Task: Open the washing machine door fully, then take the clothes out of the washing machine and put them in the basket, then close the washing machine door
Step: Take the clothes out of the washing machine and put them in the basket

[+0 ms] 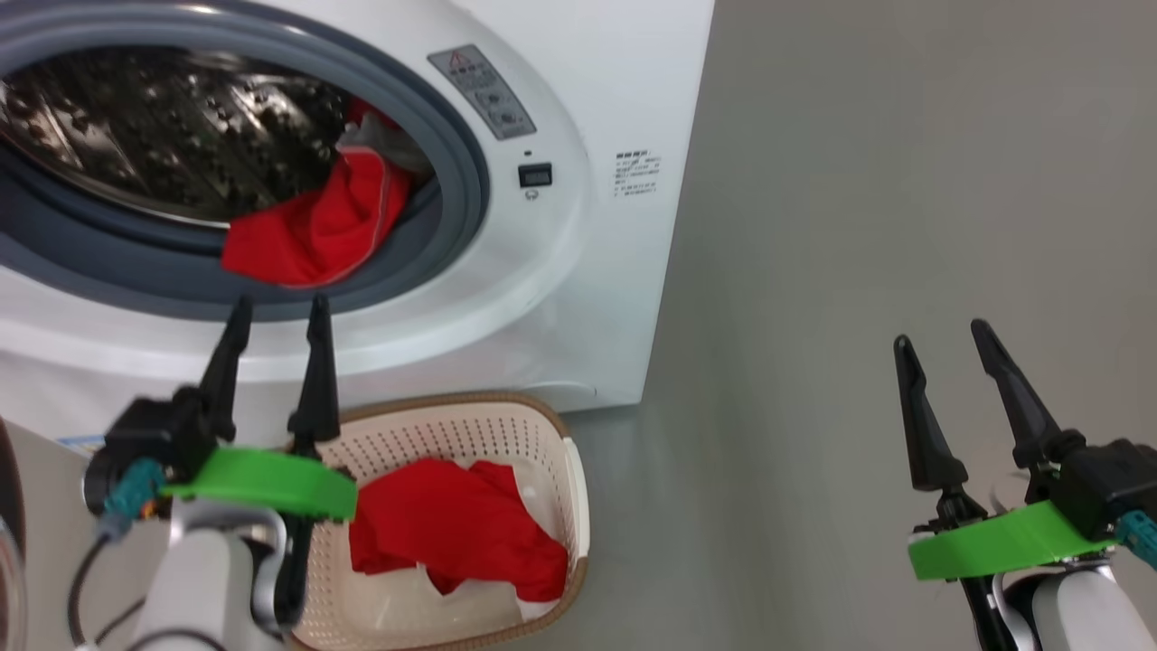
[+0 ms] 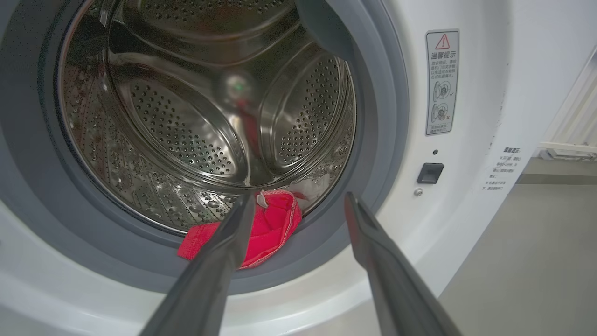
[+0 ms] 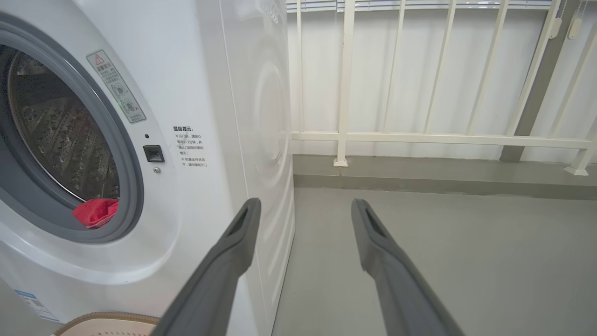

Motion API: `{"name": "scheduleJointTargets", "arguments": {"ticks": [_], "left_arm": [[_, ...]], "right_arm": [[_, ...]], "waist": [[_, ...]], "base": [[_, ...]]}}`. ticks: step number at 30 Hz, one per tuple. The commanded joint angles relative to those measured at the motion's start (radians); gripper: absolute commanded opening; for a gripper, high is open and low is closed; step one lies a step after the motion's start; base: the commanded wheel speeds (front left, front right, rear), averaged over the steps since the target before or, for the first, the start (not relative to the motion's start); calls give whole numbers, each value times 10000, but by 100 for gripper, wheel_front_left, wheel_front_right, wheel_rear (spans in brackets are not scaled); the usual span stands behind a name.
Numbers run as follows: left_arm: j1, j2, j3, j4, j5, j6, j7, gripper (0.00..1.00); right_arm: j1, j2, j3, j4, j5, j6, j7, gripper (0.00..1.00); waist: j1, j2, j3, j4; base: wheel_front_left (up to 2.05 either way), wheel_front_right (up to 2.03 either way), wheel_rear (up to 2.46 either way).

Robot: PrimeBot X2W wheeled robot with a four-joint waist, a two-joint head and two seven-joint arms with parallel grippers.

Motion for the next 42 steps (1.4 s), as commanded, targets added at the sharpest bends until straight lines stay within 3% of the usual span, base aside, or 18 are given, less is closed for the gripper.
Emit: {"name": "scheduleJointTargets", "arguments": {"ticks": [1,16,22,35,42], "left_arm": [[-386,194,309,-119,146,-74,-120,100],[-3620,292,825,2566,-67,-186,-120,100],[-4678,580,753,3399,389,-9,-120,100],[-6960,1280,703,6571,478,195,-115,100],[-7637,1649,526,7985,598,551,734,100]], "right_arm": [[-334,-140,285,-226,45,63,-63,100],[-1316,-244,607,-298,-82,63,-63,100],[-1565,-239,761,-306,-98,63,-63,100],[-2001,-216,999,-311,-83,63,-63,100],[-2115,-173,1111,-305,-60,63,-63,100]], "waist": [[0,0,432,32],[0,0,2033,-151],[0,0,2456,-330],[0,0,3239,-769],[0,0,3371,-969]], "base": [[0,0,0],[0,0,0],[0,0,0],[0,0,0],[0,0,0]]}}
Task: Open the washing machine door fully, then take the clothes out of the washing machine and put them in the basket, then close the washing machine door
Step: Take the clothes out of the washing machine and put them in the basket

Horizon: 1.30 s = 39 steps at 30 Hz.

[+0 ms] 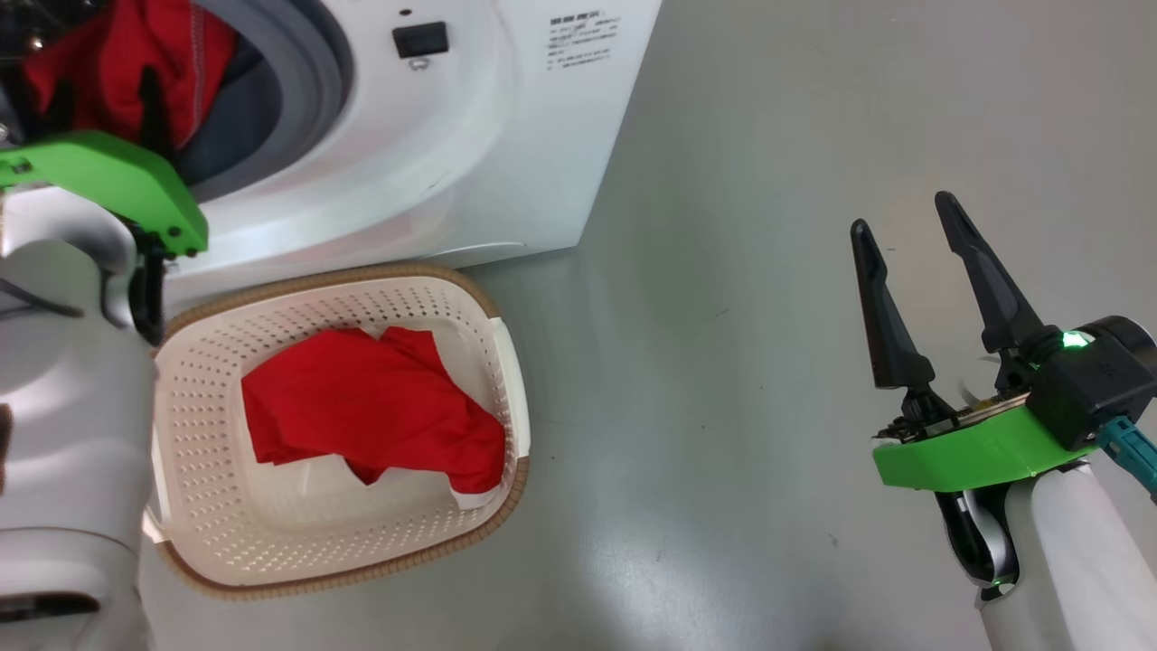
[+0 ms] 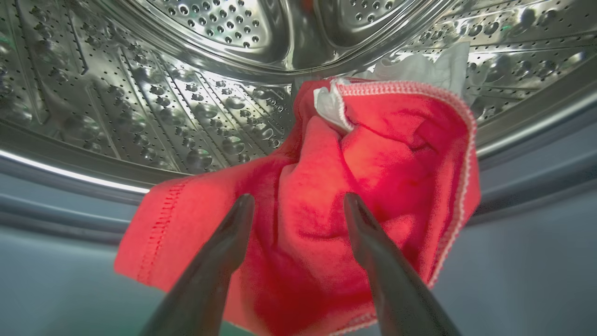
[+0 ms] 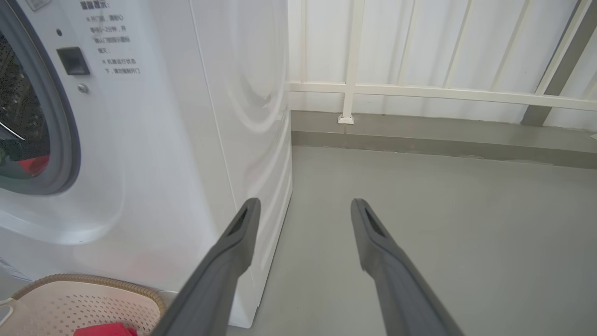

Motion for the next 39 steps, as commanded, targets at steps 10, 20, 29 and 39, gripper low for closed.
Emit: {"name": "scheduleJointTargets", "arguments": {"ticks": [10,20,29,39], "left_arm": [[-407,900,8,546,55,491,806,100],[-311,1101,-53,727,-132,347,1299,0],[-168,846,-32,700,-437,-66,247,0],[398,566,44,-152,-762,-443,-819,0]], "right_arm": [[-204,74,549,-146,190,63,-63,100],[-218,91,728,-55,321,63,-63,100],[-192,12,615,-61,328,63,-63,100],[-86,14,488,-15,342,63,-63,100]], "waist": [[0,-1,63,-372],[0,-1,-12,-627],[0,-1,-87,-475],[0,-1,-594,-102]], "base": [[0,0,0],[0,0,0],[0,0,0],[0,0,0]]}}
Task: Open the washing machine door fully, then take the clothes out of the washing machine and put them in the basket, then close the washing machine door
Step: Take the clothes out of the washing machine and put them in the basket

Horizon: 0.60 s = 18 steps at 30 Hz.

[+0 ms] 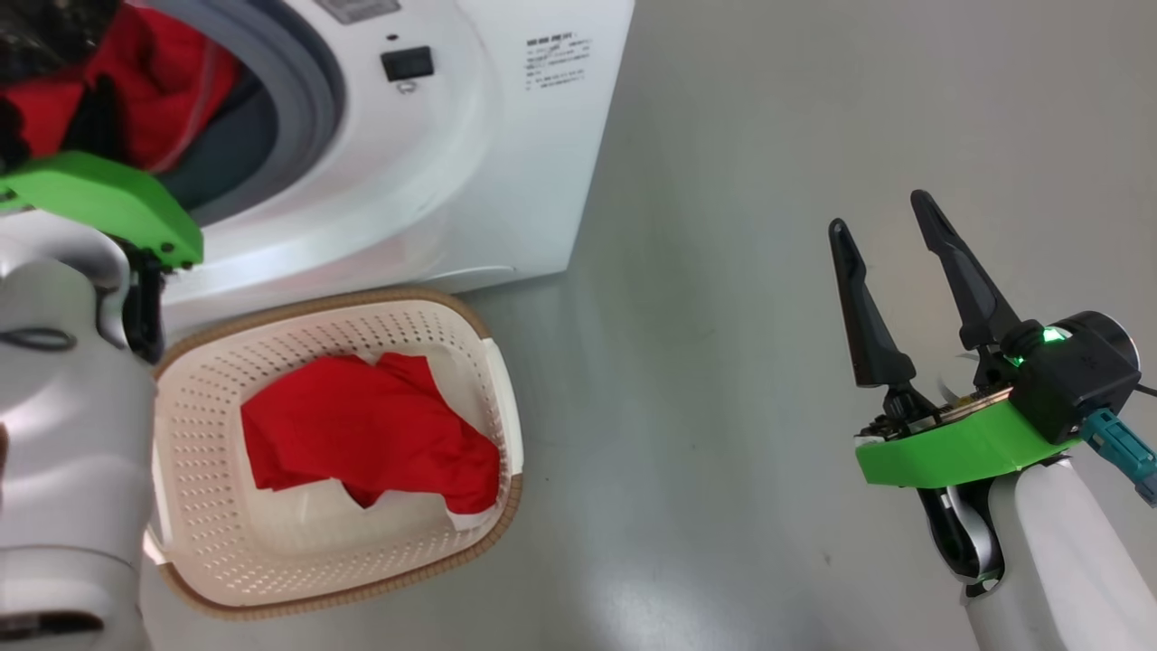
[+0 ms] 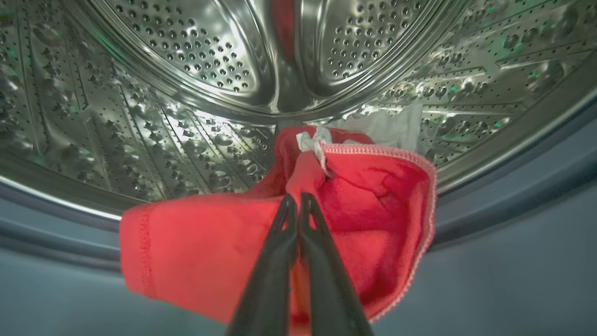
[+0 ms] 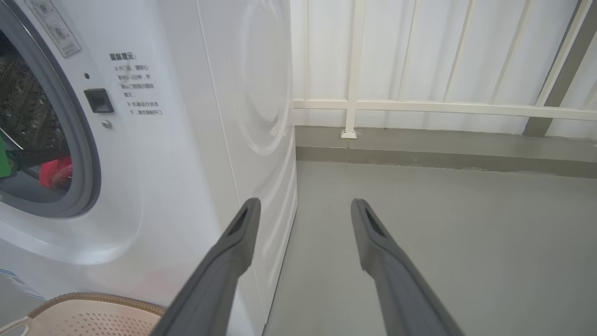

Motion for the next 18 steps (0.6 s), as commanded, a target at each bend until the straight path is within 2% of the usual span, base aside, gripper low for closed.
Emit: {"name": "scheduleJointTargets", "arguments": {"ticks": [1,8,18], "left_arm": [[286,409,139,-381,-73,-52,-106,0],[1653,170,418,-3015,-44,-143,-119,0],[3629,-408,633,-5822,182,-227,-121,0]], "right_arm": [[127,-37,145,-211,18,63,-63,100],[358,-32,2,-217,6,63,-63,100],[761,-26,-199,-208,-8,63,-63,100]], "waist": [[0,0,-180,125],[0,0,-655,384],[0,0,-1492,759]], "base": [[0,0,0],[0,0,0],[0,0,0]]}}
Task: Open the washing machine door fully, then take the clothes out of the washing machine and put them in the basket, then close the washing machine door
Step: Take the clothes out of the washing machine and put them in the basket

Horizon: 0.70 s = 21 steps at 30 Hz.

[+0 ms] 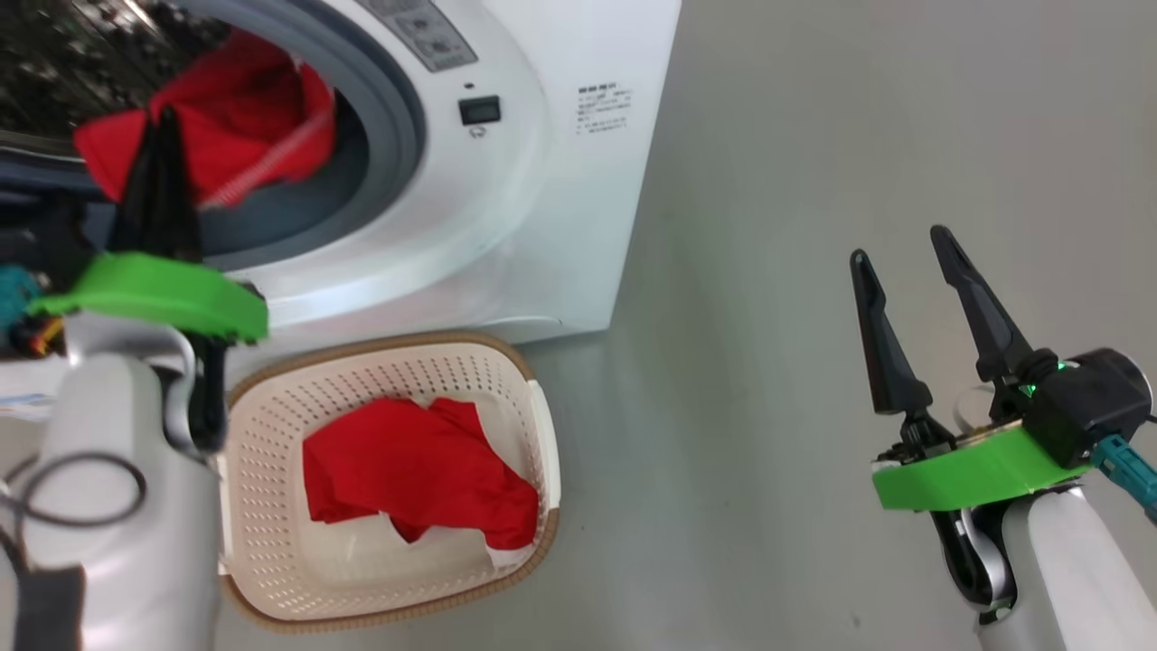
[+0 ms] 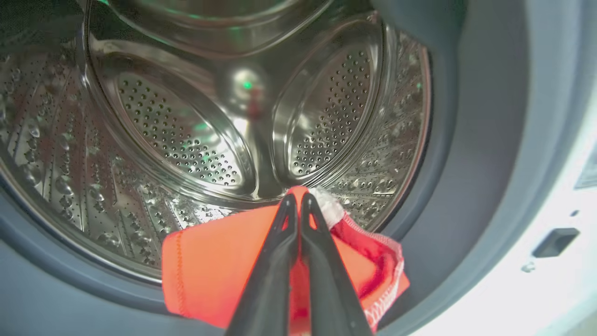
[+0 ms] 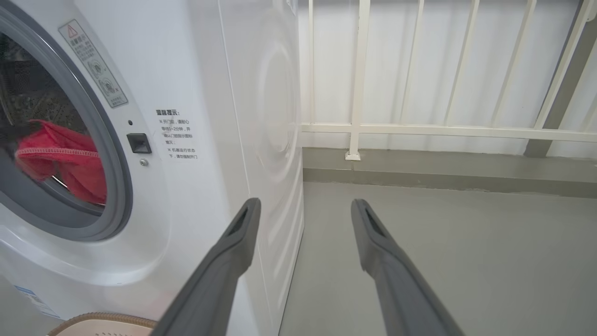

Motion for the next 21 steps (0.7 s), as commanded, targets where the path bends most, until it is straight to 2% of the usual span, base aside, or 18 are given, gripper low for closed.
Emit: {"name": "scheduleJointTargets", "arguments": {"ticks": [1,11,21], "left_arm": [[522,240,254,-709,130,-39,-119,0],[1884,-129,129,-2613,343,17,-119,0],[3213,-253,-215,-4485,363,320,15,0]], "right_arm": [[263,-20,137,-230,-10,63,-63,100],[673,1,16,-213,-4,63,-63,100],[1087,85,-37,-185,63,63,-63,100]], "waist": [[0,0,-395,208],[0,0,-1082,396],[0,0,-1864,332]], "base": [[0,0,0],[0,0,0],[0,0,0]]}}
